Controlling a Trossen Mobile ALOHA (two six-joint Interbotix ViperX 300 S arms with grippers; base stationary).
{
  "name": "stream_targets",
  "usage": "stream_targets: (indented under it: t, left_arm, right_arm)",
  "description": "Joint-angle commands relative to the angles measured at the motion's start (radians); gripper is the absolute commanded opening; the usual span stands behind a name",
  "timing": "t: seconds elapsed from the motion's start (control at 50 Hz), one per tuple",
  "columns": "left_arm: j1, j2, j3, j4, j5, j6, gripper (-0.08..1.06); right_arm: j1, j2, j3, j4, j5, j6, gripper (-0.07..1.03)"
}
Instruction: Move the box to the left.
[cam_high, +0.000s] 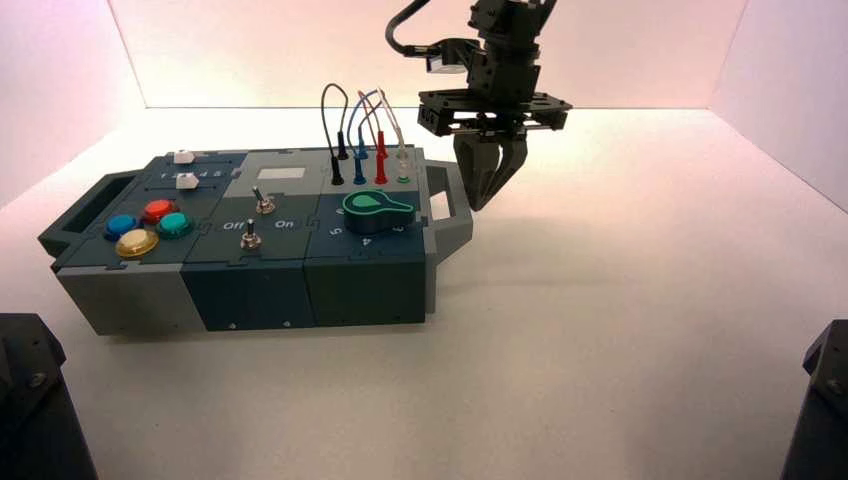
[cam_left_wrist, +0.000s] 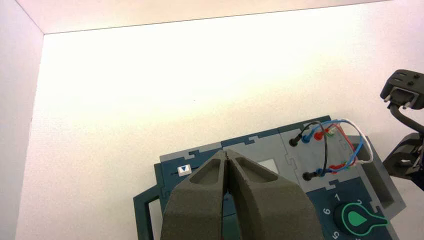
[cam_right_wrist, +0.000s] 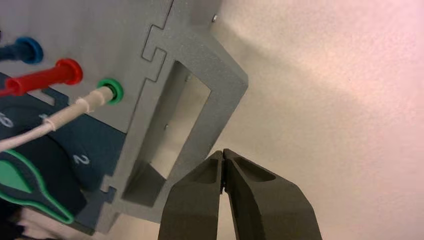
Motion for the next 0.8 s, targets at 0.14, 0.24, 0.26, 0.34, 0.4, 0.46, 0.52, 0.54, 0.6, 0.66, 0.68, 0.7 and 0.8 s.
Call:
stream_targets:
  t: [0.14,0.24,0.26,0.34,0.4,0.46,0.52,0.54,0.6,0.66,0.68,0.7,0.8]
  left_arm:
    - [0.009,0.005,-0.018,0.003,-0.005,0.005,-0.03]
    - [0.018,0.000,-0.017,0.002,-0.006,0.005,-0.03]
    - [0.020,-0.002,-0.015,0.003,-0.005,0.005,-0.03]
    - [0.023,-0.009,-0.012,0.003,-0.006,0.009,-0.03]
    - [0.023,-0.020,-0.012,0.002,-0.009,0.014,-0.03]
    - [0.025,-0.031,-0.005,0.003,-0.015,0.015,-0.03]
    - [0.023,-0.034,-0.002,0.003,-0.020,0.015,-0.03]
    - [0.023,-0.035,-0.002,0.003,-0.020,0.015,-0.03]
    - [0.025,-0.037,0.000,0.003,-0.020,0.017,-0.03]
    - [0.025,-0.035,0.000,0.002,-0.020,0.017,-0.03]
    - [0.025,-0.037,0.000,0.002,-0.018,0.017,-0.03]
    - [0.025,-0.037,0.002,0.003,-0.017,0.015,-0.03]
    - [0.023,-0.040,0.003,0.003,-0.015,0.017,-0.03]
  right_arm:
    - [-0.025,-0.166,-0.006,-0.107,-0.005,0.005,-0.02]
    - [-0.026,-0.281,0.005,-0.152,-0.012,0.005,-0.02]
    - [-0.026,-0.295,0.005,-0.155,-0.012,0.005,-0.02]
    - [-0.029,-0.405,0.023,-0.187,-0.020,0.005,-0.02]
    - [-0.034,-0.471,0.041,-0.199,-0.034,0.005,-0.02]
    - [-0.034,-0.534,0.067,-0.201,-0.051,0.005,-0.02]
    - [-0.034,-0.591,0.091,-0.202,-0.063,0.005,-0.02]
    - [-0.035,-0.598,0.095,-0.202,-0.064,0.005,-0.02]
    - [-0.035,-0.638,0.115,-0.206,-0.064,0.005,-0.02]
    - [-0.040,-0.657,0.129,-0.210,-0.067,0.000,-0.02]
    - [-0.043,-0.664,0.138,-0.212,-0.067,0.000,-0.02]
    - [-0.046,-0.675,0.149,-0.215,-0.067,0.000,-0.02]
    - [-0.051,-0.698,0.176,-0.215,-0.067,0.000,-0.02]
